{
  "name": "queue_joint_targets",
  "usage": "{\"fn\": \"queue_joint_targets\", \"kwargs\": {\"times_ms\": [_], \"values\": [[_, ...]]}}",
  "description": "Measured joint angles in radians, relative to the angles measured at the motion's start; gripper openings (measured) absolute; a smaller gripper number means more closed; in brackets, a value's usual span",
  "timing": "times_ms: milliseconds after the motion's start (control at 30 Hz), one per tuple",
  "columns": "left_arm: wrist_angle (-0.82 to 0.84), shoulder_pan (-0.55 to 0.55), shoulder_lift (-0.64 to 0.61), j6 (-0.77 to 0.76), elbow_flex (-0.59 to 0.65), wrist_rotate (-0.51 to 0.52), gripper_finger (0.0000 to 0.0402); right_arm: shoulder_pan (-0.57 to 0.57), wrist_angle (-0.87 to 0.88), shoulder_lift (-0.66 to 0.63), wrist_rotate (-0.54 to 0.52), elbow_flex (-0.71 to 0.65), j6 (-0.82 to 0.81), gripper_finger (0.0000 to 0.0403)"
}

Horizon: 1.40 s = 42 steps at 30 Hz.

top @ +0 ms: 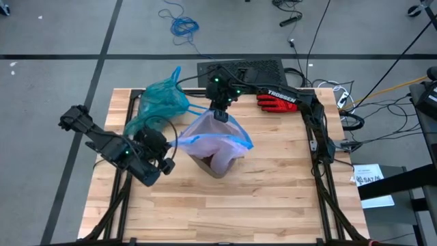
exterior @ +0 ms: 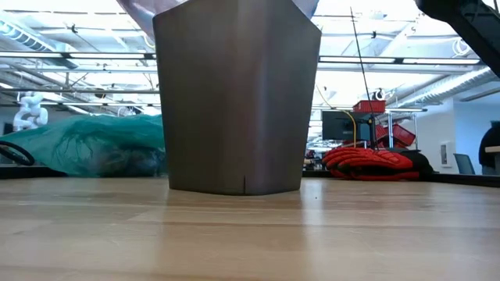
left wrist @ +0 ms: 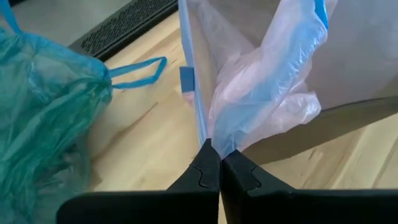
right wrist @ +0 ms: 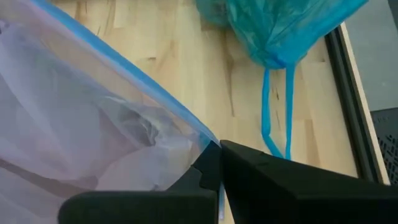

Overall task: Place trash/remove bag and relplace
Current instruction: Insert a new pink trash bag into the black trash bin

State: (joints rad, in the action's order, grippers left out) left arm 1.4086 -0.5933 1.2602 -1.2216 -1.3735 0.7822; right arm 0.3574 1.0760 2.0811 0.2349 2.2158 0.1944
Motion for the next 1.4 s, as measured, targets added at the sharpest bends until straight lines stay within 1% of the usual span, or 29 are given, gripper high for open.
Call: {"fn": "queue_joint_targets", "kwargs": {"times_ms": [67, 133, 267, 367, 500, 600, 733, 867, 1000, 1167, 1267, 1333, 1400], "values": [[-0.013, 0.015, 0.000, 0.028, 0.000, -0.017, 0.0009, 0.000, 0.002, 0.000, -0.002, 0.000, 0.000, 0.0000], [-0.013, 0.024, 0.000, 0.040, -0.003, -0.039, 0.0026, 0.001, 0.001, 0.000, -0.003, 0.000, 0.000, 0.0000], [-0.019, 0.039, 0.000, 0.057, -0.022, -0.099, 0.0075, 0.000, 0.002, 0.000, -0.002, 0.000, 0.000, 0.0000], [-0.020, 0.048, 0.001, 0.091, -0.042, -0.125, 0.0114, 0.000, 0.002, 0.000, -0.001, 0.000, 0.000, 0.0000], [-0.015, 0.050, 0.000, 0.172, -0.102, -0.134, 0.0153, 0.000, 0.001, 0.000, 0.003, 0.000, 0.000, 0.0000], [-0.011, 0.051, -0.002, 0.242, -0.161, -0.134, 0.0166, -0.001, 0.000, 0.000, 0.004, 0.000, 0.000, 0.0000], [-0.011, 0.061, -0.002, 0.324, -0.243, -0.120, 0.0168, -0.001, 0.000, 0.000, 0.005, 0.000, 0.000, 0.0000], [-0.011, 0.103, -0.002, 0.411, -0.309, -0.090, 0.0169, -0.001, -0.002, 0.000, 0.007, 0.000, 0.000, 0.0000], [-0.018, 0.183, -0.003, 0.444, -0.345, -0.061, 0.0169, -0.001, -0.013, 0.000, 0.006, 0.000, 0.005, 0.0000], [-0.026, 0.321, 0.004, 0.454, -0.330, -0.066, 0.0167, -0.004, -0.016, 0.000, 0.006, 0.000, 0.003, 0.0000], [-0.050, 0.398, 0.021, 0.501, -0.323, -0.075, 0.0148, -0.011, -0.016, 0.000, 0.005, 0.000, 0.003, 0.0000], [-0.059, 0.430, 0.040, 0.543, -0.322, -0.088, 0.0122, -0.019, -0.015, 0.000, 0.006, 0.000, 0.004, 0.0000], [-0.088, 0.452, 0.064, 0.605, -0.322, -0.110, 0.0088, -0.023, -0.014, -0.001, 0.006, 0.000, 0.004, 0.0000]]}}
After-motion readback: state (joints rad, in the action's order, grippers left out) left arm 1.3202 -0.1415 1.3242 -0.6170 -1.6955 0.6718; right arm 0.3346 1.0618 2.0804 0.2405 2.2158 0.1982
